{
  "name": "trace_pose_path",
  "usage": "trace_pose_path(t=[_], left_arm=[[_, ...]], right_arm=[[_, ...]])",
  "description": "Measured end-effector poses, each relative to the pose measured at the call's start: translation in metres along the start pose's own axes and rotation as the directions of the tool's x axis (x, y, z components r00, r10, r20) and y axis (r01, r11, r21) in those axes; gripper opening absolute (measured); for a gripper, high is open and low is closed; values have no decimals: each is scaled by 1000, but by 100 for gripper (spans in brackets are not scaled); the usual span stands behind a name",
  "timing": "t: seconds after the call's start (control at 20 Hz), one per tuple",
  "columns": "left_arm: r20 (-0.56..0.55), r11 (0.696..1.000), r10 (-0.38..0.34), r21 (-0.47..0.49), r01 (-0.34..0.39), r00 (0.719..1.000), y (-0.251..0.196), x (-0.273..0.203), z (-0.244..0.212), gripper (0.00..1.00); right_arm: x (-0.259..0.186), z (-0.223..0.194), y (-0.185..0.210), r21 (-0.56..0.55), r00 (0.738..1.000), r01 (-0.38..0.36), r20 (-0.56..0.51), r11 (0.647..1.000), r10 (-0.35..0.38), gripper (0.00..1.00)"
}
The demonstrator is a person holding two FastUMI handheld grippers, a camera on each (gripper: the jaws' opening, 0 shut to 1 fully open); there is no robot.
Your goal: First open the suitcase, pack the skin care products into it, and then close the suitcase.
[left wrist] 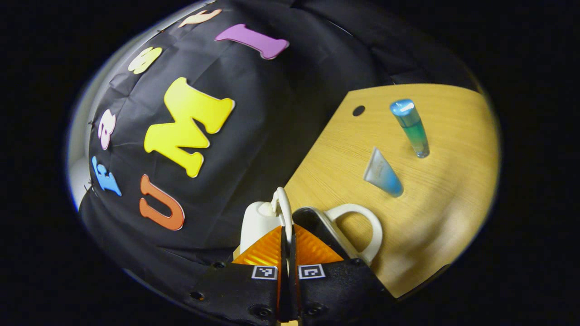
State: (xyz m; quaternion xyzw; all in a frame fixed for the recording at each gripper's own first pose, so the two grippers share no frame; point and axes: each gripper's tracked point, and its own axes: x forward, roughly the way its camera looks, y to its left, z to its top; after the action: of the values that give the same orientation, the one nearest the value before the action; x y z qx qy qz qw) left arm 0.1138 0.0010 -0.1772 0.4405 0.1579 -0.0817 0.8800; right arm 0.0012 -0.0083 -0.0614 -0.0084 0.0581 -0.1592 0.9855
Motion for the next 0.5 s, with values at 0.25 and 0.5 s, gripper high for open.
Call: trace_pose_path(t=[0.25,0.5], left_arm=[[-12,972,54,-227,-55,998,87,-9,-18,3],[-38,895,70,-439,-80,997,162,-14,-62,3]], right_arm=[[7,8,40,0,1000,-30,-1,1000,30,80],[11,9,77,-24,998,-57,-1,998,57,80]])
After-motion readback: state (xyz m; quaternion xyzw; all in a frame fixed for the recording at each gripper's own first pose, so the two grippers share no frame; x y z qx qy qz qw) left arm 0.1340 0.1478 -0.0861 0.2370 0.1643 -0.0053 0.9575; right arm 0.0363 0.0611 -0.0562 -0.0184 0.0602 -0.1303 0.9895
